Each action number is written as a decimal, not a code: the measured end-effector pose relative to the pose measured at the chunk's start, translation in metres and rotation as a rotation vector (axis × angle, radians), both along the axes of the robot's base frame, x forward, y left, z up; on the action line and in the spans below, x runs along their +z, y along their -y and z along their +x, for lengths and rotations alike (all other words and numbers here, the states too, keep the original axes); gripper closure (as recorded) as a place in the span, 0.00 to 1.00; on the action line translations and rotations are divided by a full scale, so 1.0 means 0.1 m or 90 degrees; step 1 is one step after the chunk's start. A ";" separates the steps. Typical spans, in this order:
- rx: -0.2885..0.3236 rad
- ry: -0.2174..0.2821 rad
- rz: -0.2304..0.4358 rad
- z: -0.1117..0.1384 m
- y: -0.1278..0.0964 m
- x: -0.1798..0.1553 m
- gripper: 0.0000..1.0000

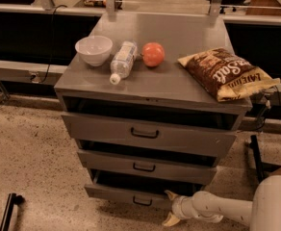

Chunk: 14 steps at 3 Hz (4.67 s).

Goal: Open bottom drawer

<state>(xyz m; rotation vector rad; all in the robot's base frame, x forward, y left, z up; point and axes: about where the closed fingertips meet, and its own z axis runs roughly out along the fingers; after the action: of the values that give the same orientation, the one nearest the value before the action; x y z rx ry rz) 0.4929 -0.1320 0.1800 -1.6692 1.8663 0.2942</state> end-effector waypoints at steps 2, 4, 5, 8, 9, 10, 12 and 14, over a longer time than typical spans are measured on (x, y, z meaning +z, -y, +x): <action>0.023 -0.056 0.020 -0.12 0.03 0.05 0.63; 0.072 -0.121 0.061 -0.58 -0.11 0.13 0.67; 0.090 -0.132 0.075 -0.72 -0.16 0.18 0.48; 0.083 -0.114 0.056 -0.65 -0.16 0.45 0.00; 0.076 -0.100 0.067 -0.48 -0.07 0.69 0.00; 0.042 -0.090 0.084 -0.31 0.14 0.70 0.19; 0.041 -0.080 0.080 -0.26 0.07 0.67 0.64; 0.017 -0.016 0.079 -0.02 -0.04 0.43 1.00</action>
Offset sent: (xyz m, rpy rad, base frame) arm -0.0174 -0.0086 0.0127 0.0471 0.1312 0.0560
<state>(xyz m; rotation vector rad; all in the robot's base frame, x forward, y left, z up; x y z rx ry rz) 0.4910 -0.1285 0.2227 -1.6134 1.8076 0.4359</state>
